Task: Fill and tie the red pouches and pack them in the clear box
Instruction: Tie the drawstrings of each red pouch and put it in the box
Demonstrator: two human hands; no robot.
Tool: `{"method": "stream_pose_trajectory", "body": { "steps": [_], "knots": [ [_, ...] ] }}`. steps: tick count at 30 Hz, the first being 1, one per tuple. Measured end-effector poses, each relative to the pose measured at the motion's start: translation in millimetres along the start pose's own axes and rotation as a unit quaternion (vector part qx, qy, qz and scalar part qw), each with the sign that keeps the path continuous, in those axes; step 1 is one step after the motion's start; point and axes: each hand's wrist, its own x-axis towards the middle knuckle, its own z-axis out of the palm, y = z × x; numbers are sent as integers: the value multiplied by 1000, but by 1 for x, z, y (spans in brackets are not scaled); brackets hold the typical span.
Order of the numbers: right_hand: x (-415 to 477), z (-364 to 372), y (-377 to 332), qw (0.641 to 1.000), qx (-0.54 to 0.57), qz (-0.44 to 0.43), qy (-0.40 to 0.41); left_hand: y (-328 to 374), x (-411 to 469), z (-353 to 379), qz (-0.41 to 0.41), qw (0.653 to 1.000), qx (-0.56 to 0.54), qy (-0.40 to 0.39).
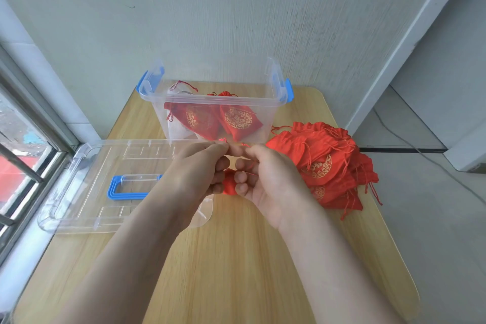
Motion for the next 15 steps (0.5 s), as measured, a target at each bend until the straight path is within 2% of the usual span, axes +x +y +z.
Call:
{"method": "stream_pose_trajectory", "body": {
  "steps": [4, 9, 15],
  "knots": [
    [-1, 1, -2, 996, -84, -20, -13, 3, -2, 0, 11, 996, 84, -15],
    [-6, 0, -5, 993, -82, -79, -24, 0, -3, -2, 27, 986, 158, -44],
    [4, -2, 0, 995, -52, -84, 2, -5, 3, -9, 85, 988, 121, 42]
  ]
}}
